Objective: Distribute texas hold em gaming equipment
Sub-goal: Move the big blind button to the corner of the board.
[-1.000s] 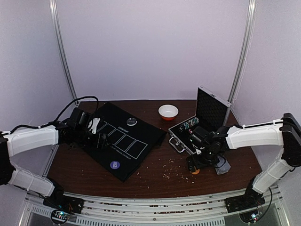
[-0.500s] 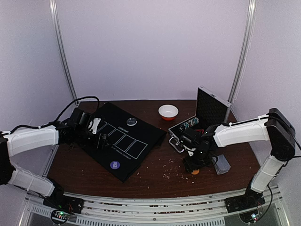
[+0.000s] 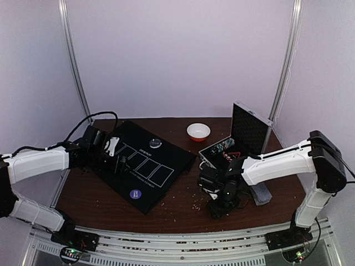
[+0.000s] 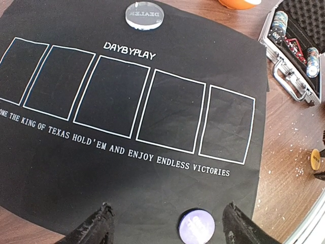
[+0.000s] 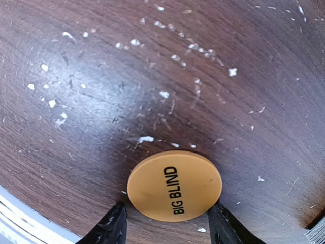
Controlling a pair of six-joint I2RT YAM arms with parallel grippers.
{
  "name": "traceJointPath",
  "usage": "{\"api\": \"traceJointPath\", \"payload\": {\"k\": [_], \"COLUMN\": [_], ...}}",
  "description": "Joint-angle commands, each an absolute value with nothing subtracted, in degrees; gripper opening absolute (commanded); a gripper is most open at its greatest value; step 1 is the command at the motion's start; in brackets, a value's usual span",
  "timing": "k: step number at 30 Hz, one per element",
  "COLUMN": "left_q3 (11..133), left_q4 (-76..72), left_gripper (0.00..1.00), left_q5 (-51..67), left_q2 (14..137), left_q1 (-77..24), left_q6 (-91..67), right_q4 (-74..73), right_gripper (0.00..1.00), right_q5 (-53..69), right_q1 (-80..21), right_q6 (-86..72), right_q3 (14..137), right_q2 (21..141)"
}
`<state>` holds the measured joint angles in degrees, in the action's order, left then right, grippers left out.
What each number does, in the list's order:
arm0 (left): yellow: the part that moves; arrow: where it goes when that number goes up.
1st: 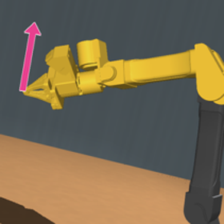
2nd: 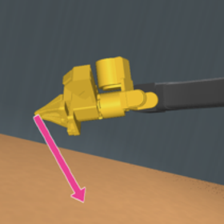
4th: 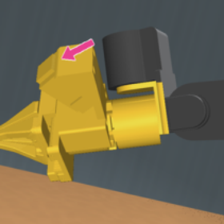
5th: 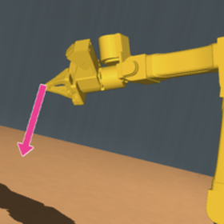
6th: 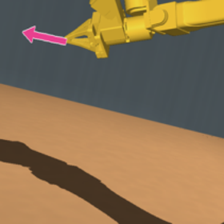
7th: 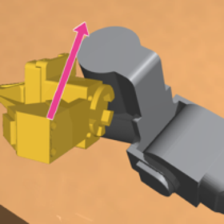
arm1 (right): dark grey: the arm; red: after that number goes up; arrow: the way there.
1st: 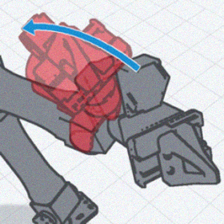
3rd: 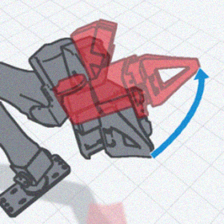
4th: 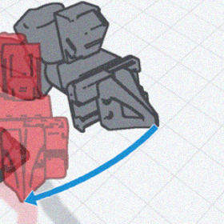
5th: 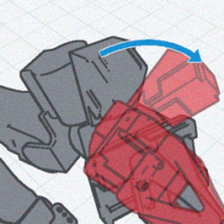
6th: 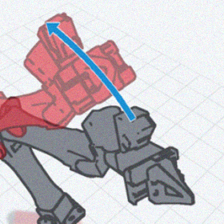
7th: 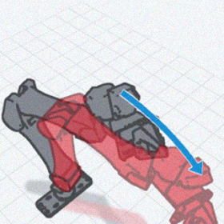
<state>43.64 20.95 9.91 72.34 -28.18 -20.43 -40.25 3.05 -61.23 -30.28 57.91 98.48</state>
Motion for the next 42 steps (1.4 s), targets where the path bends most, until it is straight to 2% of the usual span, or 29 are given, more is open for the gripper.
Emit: {"api": "traceJointPath", "payload": {"k": [1,5,8,10,17,22,42], "left_q3": [45.35,45.14,44.84,44.66,44.66,45.32,45.62], "left_q4": [19.32,19.42,19.39,19.36,19.42,19.36,19.37], "left_gripper": [0.75,0.75,0.75,0.75,0.75,0.75,0.75], "left_q5": [10.34,10.49,10.51,10.16,10.09,10.15,10.18], "left_q2": [72.61,72.07,71.30,70.91,70.60,71.22,70.77], "left_q1": [-28.45,-28.48,-28.44,-28.41,-28.53,-28.56,-28.65], "left_q6": [-19.26,-19.45,-19.48,-19.30,-19.11,-18.93,-18.65], "right_q4": [-43.60,-42.81,-42.31,-42.13,-40.29,-39.07,-42.16], "right_gripper": [0.60,0.67,0.69,0.67,0.49,0.43,0.41], "right_q5": [-0.22,-1.67,-2.85,-2.64,1.71,6.69,12.08], "right_q1": [-61.50,-61.45,-61.28,-61.07,-61.27,-64.30,-76.94], "right_q6": [-30.58,-29.02,-28.31,-27.69,-26.70,-24.10,-25.08], "right_q3": [59.56,61.06,61.79,62.19,61.35,61.66,66.36], "right_q2": [100.79,103.09,104.53,105.37,104.64,104.94,106.89]}}
